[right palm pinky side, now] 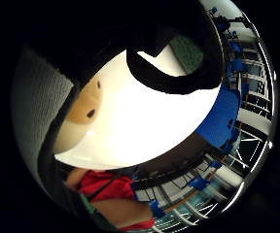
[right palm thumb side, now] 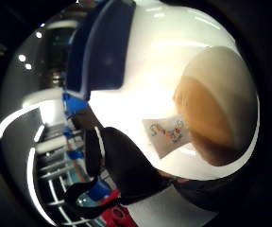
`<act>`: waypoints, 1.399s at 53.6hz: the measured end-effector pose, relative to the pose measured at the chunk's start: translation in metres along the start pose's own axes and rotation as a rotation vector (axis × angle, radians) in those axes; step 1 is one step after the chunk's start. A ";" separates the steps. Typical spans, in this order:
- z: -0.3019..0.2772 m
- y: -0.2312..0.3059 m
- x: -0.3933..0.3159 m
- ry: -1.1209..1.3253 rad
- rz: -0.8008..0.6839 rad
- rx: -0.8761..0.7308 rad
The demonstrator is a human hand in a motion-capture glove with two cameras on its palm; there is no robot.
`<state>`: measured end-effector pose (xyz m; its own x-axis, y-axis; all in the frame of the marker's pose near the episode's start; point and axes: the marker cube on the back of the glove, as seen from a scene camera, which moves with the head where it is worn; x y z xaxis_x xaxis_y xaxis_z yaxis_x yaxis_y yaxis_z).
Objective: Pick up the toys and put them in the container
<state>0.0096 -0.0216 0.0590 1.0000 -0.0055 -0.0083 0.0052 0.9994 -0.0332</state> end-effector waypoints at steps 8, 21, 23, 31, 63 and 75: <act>0.015 -0.001 0.001 0.037 0.007 -0.043; 0.035 -0.003 0.008 0.081 0.031 -0.119; 0.038 -0.003 0.009 0.090 0.035 -0.126; 0.043 0.000 0.008 0.172 0.051 -0.109; -0.007 -0.020 0.020 0.109 -0.023 0.124; -0.074 -0.056 -0.004 0.164 -0.007 0.177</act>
<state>0.0044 -0.0799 -0.0129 0.9853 -0.0033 -0.1709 0.0279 0.9895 0.1418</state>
